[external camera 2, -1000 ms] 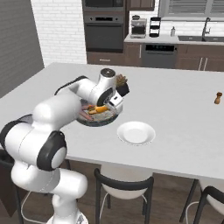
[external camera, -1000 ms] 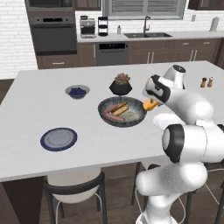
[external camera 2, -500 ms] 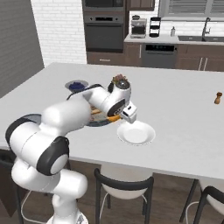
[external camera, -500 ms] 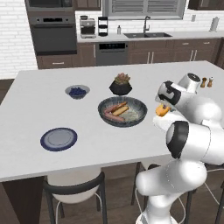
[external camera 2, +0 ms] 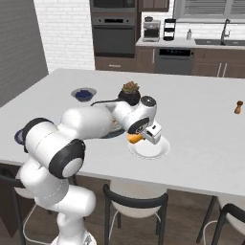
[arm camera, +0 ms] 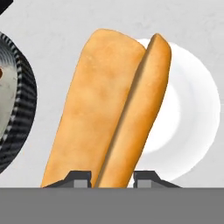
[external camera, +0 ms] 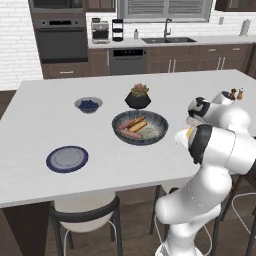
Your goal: Place one bun and one sausage from the bowl on each plate.
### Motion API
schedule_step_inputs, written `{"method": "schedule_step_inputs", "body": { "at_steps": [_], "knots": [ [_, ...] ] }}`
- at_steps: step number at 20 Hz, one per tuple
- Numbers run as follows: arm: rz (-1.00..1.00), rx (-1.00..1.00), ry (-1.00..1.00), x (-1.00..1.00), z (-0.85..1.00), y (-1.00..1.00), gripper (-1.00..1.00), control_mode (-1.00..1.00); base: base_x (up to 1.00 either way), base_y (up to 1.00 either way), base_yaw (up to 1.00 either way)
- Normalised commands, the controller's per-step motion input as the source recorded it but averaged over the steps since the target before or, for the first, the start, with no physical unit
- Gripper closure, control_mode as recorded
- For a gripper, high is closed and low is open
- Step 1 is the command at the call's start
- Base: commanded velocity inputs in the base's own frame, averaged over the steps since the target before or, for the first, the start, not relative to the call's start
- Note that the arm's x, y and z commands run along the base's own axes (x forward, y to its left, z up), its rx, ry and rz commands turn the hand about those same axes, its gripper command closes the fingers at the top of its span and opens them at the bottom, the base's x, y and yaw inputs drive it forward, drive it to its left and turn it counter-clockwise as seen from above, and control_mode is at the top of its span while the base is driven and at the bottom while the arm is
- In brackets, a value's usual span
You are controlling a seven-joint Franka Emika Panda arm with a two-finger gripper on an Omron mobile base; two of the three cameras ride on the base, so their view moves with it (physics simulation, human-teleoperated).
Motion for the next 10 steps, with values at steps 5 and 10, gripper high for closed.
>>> {"method": "schedule_step_inputs", "body": {
  "at_steps": [5, 10],
  "knots": [
    [0.00, 0.01, 0.09, 0.21, -0.40, -0.16, 1.00, -1.00, 0.00, 0.00, 0.00],
    [0.00, 0.04, 0.04, 0.20, -0.22, -0.15, 1.00, -1.00, 0.00, 0.00, 0.00]
  ]
}}
